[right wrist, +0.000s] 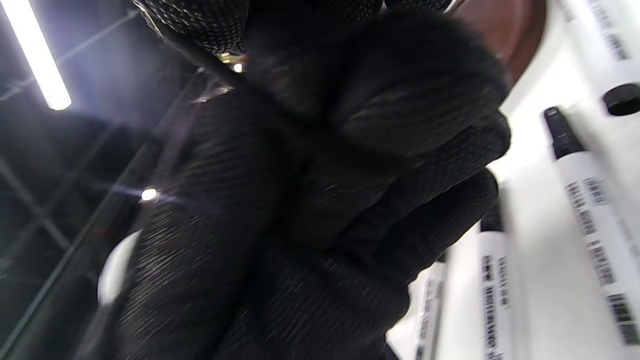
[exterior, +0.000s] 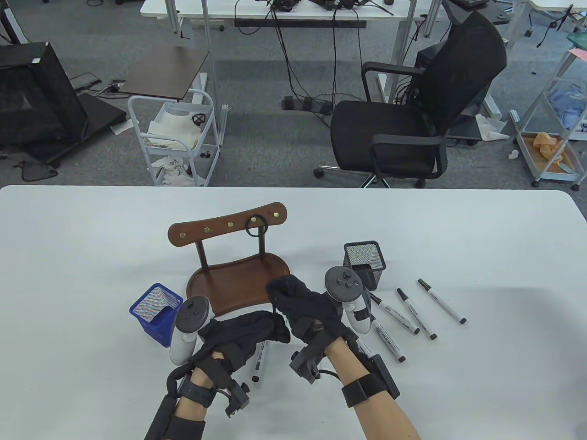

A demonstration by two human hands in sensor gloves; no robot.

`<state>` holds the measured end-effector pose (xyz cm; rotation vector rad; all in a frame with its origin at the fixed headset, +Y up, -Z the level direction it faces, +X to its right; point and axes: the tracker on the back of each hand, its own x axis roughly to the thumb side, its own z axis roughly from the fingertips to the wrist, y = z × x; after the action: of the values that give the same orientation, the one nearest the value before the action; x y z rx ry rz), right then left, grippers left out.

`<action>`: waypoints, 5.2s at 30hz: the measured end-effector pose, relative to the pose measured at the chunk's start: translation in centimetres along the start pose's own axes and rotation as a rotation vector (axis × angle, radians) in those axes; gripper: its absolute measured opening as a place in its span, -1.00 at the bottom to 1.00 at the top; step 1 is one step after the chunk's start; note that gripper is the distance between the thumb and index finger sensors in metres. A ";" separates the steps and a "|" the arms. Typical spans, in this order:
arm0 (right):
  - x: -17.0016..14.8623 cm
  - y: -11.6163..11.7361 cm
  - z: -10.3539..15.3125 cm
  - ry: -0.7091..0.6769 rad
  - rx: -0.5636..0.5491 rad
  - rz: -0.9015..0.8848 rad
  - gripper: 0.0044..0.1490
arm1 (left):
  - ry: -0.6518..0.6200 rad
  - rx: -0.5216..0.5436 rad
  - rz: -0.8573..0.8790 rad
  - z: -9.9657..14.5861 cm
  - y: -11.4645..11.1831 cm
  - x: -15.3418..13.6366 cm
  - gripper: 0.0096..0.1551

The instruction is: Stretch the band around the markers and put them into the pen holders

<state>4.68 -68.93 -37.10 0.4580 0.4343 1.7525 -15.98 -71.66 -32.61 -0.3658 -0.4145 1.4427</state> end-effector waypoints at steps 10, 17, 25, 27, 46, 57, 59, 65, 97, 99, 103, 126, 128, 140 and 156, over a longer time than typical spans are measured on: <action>2.9 1.6 2.2 -0.166 -0.019 0.316 -0.59 | 0.048 0.152 -0.106 0.2 0.9 0.4 -0.66; 4.4 2.2 2.6 -0.172 -0.025 0.461 -0.59 | 0.074 0.120 -0.239 0.3 0.5 0.3 -0.72; 3.9 0.0 1.2 -0.080 -0.026 0.536 -0.59 | 0.018 -0.007 -0.266 -0.1 -0.3 0.6 -0.34; 3.4 -0.3 1.0 -0.069 -0.032 0.529 -0.59 | 0.005 -0.014 -0.273 -0.1 -0.4 0.6 -0.28; 2.1 -0.8 1.7 -0.011 -0.036 0.584 -0.40 | 0.008 -0.016 -0.300 -0.3 -0.4 0.1 -0.05; 0.7 -6.1 5.9 0.105 -0.127 0.680 -0.33 | 0.021 0.008 -0.306 -0.1 -0.1 -0.1 -0.07; 0.2 -7.6 6.8 0.147 -0.159 0.714 -0.33 | 0.022 0.011 -0.308 -0.1 -0.1 -0.1 -0.07; -1.3 -13.5 9.1 0.297 -0.292 0.801 -0.34 | 0.025 0.015 -0.308 0.0 0.0 -0.1 -0.08; -11.6 -25.8 8.6 0.935 -0.563 0.880 -0.26 | 0.023 0.030 -0.300 0.3 0.4 -0.1 -0.11; -11.7 -25.9 8.7 0.935 -0.584 0.872 -0.29 | 0.024 0.030 -0.298 0.3 0.4 -0.1 -0.12; -11.9 -25.8 8.7 0.943 -0.589 0.891 -0.31 | 0.025 0.031 -0.288 0.3 0.4 -0.2 -0.13; -11.8 -25.5 8.7 0.944 -0.599 0.836 -0.43 | 0.032 0.034 -0.278 0.3 0.5 -0.3 -0.14; -11.6 -25.5 8.7 0.936 -0.601 0.822 -0.43 | 0.033 0.034 -0.278 0.3 0.5 -0.3 -0.14; -9.1 -25.0 8.8 0.882 -0.565 0.815 -0.44 | 0.031 0.041 -0.274 0.4 0.6 -0.3 -0.15; -7.4 -24.0 9.3 0.869 -0.422 0.676 -0.43 | 0.037 0.041 -0.271 0.4 0.6 -0.4 -0.16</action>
<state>30.94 -70.44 -42.20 -0.5659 0.5178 2.5914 -16.71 -72.02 -32.54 -0.2908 -0.3888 1.1769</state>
